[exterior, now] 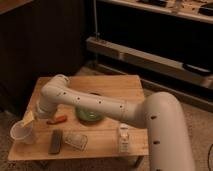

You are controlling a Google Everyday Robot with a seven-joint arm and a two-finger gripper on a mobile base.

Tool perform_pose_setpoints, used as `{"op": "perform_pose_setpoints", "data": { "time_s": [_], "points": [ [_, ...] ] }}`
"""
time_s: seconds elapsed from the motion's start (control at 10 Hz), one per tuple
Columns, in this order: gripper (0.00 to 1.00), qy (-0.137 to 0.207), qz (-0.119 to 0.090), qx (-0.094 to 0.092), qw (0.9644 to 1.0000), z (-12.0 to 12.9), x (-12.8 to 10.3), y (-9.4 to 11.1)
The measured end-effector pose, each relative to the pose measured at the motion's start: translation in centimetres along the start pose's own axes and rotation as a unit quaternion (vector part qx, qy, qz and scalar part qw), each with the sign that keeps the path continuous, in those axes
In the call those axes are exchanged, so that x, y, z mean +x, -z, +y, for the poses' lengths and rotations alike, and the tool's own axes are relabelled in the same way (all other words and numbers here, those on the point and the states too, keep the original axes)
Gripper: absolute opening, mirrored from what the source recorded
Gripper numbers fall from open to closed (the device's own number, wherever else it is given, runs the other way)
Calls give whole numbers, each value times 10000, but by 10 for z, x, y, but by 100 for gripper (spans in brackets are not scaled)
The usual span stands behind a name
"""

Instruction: Place the ceramic cup in the ceramic bowl

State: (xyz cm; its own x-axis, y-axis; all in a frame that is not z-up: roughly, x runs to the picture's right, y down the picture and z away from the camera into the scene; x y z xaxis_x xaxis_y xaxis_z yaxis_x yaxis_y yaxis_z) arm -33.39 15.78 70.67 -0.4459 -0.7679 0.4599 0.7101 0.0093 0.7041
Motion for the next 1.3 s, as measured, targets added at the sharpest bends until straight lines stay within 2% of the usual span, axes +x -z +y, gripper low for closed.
{"op": "perform_pose_setpoints", "data": {
  "time_s": [0.4,0.9,1.3],
  "points": [
    [80,-31,-36,-295,9996,2,4,-7],
    [80,-159,-200,-956,9951,5,11,-19],
    [80,-212,-364,-992,9942,7,13,-33]
  ]
}}
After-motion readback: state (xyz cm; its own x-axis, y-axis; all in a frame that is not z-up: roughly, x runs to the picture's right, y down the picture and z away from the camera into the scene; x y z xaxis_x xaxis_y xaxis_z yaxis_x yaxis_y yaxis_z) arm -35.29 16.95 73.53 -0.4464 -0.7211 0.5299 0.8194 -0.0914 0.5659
